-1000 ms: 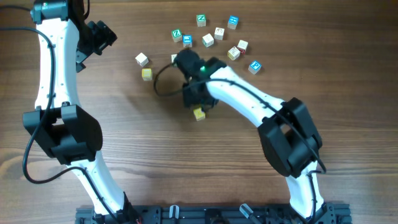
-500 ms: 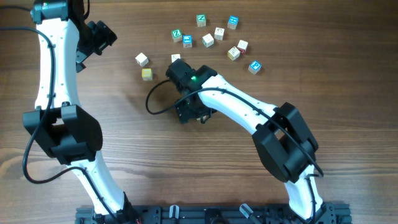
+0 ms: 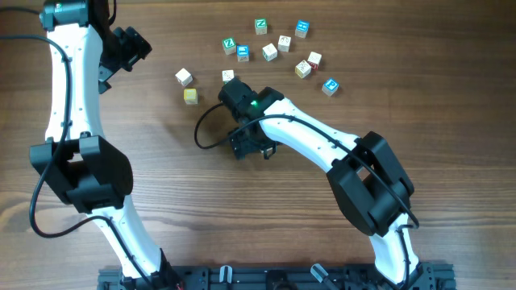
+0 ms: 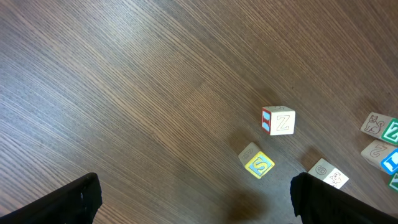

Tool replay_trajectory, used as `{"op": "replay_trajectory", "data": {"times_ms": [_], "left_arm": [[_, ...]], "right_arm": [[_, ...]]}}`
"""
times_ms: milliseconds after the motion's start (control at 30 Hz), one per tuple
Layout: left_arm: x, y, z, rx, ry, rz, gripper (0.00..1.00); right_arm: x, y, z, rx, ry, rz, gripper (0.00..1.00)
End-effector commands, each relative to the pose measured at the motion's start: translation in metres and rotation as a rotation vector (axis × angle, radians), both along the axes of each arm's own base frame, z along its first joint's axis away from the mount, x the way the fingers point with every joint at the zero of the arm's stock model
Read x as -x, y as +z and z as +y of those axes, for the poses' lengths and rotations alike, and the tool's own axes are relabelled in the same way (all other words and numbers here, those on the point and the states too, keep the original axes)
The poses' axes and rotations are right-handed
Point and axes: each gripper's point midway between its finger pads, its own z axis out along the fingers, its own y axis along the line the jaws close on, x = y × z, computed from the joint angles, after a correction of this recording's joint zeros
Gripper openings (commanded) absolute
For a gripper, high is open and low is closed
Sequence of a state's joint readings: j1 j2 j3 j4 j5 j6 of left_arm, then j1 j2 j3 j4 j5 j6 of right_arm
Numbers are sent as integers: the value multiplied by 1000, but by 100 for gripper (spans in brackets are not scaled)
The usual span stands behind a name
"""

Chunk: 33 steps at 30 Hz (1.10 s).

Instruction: Form a tower

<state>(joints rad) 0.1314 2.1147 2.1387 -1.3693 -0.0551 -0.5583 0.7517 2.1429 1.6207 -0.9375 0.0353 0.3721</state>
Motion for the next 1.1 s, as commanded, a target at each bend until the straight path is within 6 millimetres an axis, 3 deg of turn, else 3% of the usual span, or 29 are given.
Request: {"op": "replay_trajectory", "data": {"times_ms": [0,100,200,500,767,800,833,867,933,1000,1033,1067], "left_arm": [[-1,4,1,-5,-4,-11,100],[-1,4,1,-5,-4,-11,100],[-1,4,1,-5,-4,-11,100],[-1,4,1,-5,-4,-11,100],[-1,4,1,-5,-4,-11,100],[-1,4,1,-5,-4,-11,100],[-1,4,1,-5,-4,-11,100],[-1,4,1,-5,-4,-11,100],[-1,4,1,-5,-4,-11,100],[-1,4,1,-5,-4,-11,100],[-1,4,1,-5,-4,-11,100],[-1,4,1,-5,-4,-11,100]], "right_arm": [[2,-1,-9,34,-36,-2,80],[3,-4,-14,52,-85,-2,60],[5,-5,-13,40,-136,7,50],[0,-4,-8,1,-266,-5,39],[-5,-3,-3,-24,-288,-24,35],[-6,-3,-2,-26,-288,-24,36],[-6,-3,-2,-28,-287,-26,44],[-6,-3,-2,-28,-286,-27,61],[-11,1,-2,-36,-288,-39,69],[-30,16,1,-67,-260,-75,73],[-54,36,1,-109,-258,-124,83],[-64,42,0,-123,-247,-145,89]]}}
